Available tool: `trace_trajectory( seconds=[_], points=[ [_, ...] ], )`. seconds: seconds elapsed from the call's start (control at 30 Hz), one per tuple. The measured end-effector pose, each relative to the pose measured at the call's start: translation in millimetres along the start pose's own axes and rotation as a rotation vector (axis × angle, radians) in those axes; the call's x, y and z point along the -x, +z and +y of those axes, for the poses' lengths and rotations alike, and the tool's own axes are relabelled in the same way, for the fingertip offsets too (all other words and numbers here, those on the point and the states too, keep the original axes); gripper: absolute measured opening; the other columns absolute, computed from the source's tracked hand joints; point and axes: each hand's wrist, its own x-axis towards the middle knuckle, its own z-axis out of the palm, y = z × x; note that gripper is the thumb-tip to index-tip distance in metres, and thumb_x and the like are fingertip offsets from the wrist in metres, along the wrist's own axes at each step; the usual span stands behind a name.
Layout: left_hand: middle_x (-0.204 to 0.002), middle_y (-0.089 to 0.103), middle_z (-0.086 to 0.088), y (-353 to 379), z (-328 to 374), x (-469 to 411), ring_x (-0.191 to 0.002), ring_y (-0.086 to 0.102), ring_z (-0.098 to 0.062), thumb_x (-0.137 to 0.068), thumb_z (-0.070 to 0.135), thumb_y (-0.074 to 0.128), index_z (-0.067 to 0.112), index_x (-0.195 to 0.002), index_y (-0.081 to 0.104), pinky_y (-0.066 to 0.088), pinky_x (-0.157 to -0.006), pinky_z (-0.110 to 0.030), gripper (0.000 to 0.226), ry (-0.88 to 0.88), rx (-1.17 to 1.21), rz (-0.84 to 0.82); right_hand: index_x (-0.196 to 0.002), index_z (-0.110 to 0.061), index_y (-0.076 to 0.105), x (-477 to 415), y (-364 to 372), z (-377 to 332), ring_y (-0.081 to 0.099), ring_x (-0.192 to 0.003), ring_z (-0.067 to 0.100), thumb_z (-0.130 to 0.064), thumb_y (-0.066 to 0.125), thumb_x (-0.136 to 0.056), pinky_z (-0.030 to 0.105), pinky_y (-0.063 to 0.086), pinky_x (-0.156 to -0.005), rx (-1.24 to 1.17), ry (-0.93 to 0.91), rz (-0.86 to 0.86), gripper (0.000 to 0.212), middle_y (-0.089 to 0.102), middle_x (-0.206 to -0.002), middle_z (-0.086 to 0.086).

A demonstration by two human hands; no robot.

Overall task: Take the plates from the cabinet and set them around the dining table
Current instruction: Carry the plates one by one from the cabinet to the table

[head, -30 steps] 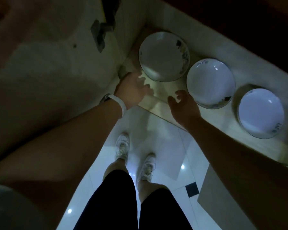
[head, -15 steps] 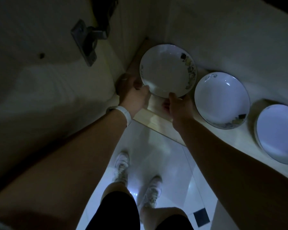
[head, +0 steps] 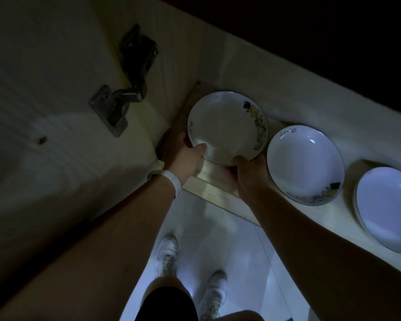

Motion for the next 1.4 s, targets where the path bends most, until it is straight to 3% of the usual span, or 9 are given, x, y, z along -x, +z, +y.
trace_trajectory(
  seconds=[0.2, 0.33, 0.5, 0.63, 0.8, 0.9, 1.03, 1.17, 1.4],
  points=[
    [-0.124, 0.063, 0.008, -3, 9, 10, -0.114, 0.06, -0.017, -0.064, 0.053, 0.066, 0.034, -0.125, 0.054, 0.051, -0.097, -0.041, 0.065, -0.011, 0.166, 0.025, -0.135, -0.02, 0.045, 8, -6, -9, 0.068, -0.103, 0.028, 0.015, 0.047, -0.077, 0.042, 0.058, -0.075, 0.015, -0.009, -0.106, 0.068, 0.063, -0.121, 0.011],
    [-0.125, 0.063, 0.007, -8, 21, 25, -0.114, 0.06, -0.014, -0.071, 0.034, 0.066, 0.031, -0.128, 0.053, 0.05, -0.098, -0.035, 0.059, 0.064, 0.296, -0.02, -0.13, -0.015, 0.05, 23, -14, -18, 0.065, -0.107, 0.032, 0.012, 0.047, -0.075, 0.043, 0.057, -0.077, 0.037, -0.025, -0.177, 0.061, 0.062, -0.123, 0.016],
    [-0.119, 0.066, -0.001, -19, 27, 47, -0.104, 0.067, -0.018, -0.081, 0.008, 0.065, 0.033, -0.116, 0.054, 0.057, -0.084, -0.036, 0.044, 0.072, 0.416, -0.19, -0.123, -0.008, 0.052, 55, -38, -37, 0.066, -0.097, 0.031, 0.01, 0.047, -0.08, 0.034, 0.055, -0.066, 0.13, -0.063, -0.166, 0.046, 0.062, -0.114, 0.018],
    [-0.114, 0.067, -0.002, -27, 43, 63, -0.103, 0.066, -0.021, -0.087, 0.0, 0.065, 0.032, -0.109, 0.055, 0.057, -0.087, -0.042, 0.04, 0.075, 0.355, -0.244, -0.126, -0.012, 0.048, 84, -66, -50, 0.065, -0.098, 0.032, 0.009, 0.052, -0.084, 0.045, 0.059, -0.071, 0.223, -0.061, -0.171, 0.047, 0.062, -0.112, 0.013],
    [-0.11, 0.068, -0.001, -30, 65, 92, -0.1, 0.067, -0.024, -0.087, -0.003, 0.062, 0.025, -0.119, 0.053, 0.059, -0.077, -0.037, 0.043, 0.069, 0.292, -0.319, -0.121, -0.014, 0.048, 128, -98, -70, 0.062, -0.09, 0.022, 0.01, 0.049, -0.087, 0.029, 0.057, -0.058, 0.324, -0.058, -0.175, 0.042, 0.061, -0.105, 0.003],
    [-0.111, 0.067, -0.001, -25, 72, 123, -0.101, 0.067, -0.022, -0.085, -0.008, 0.061, 0.028, -0.116, 0.056, 0.06, -0.075, -0.034, 0.047, 0.077, 0.315, -0.362, -0.122, -0.016, 0.048, 152, -122, -76, 0.063, -0.093, 0.025, 0.005, 0.053, -0.087, 0.044, 0.061, -0.067, 0.387, -0.075, -0.152, 0.041, 0.061, -0.11, 0.005],
    [-0.124, 0.066, -0.004, -16, 78, 165, -0.111, 0.065, -0.023, -0.078, -0.007, 0.065, 0.029, -0.13, 0.054, 0.058, -0.082, -0.041, 0.064, 0.047, 0.347, -0.43, -0.118, -0.019, 0.051, 189, -155, -80, 0.063, -0.094, 0.028, 0.0, 0.054, -0.085, 0.032, 0.059, -0.061, 0.416, -0.112, -0.058, 0.039, 0.063, -0.106, 0.003],
    [-0.125, 0.064, -0.004, -4, 95, 213, -0.11, 0.064, -0.024, -0.069, -0.002, 0.063, 0.022, -0.134, 0.051, 0.058, -0.079, -0.037, 0.07, 0.02, 0.358, -0.468, -0.102, -0.038, 0.058, 226, -189, -83, 0.065, -0.092, 0.028, -0.009, 0.054, -0.077, 0.052, 0.059, -0.073, 0.409, -0.109, 0.025, 0.039, 0.068, -0.097, -0.002],
    [-0.117, 0.07, 0.0, 28, 130, 291, -0.103, 0.067, -0.023, -0.067, -0.004, 0.058, 0.026, -0.129, 0.055, 0.059, -0.075, -0.038, 0.069, -0.002, 0.326, -0.586, -0.121, -0.029, 0.054, 282, -246, -99, 0.065, -0.094, 0.003, 0.006, 0.053, -0.085, 0.015, 0.053, -0.067, 0.155, -0.121, 0.145, 0.051, 0.068, -0.108, -0.01]
  ],
)
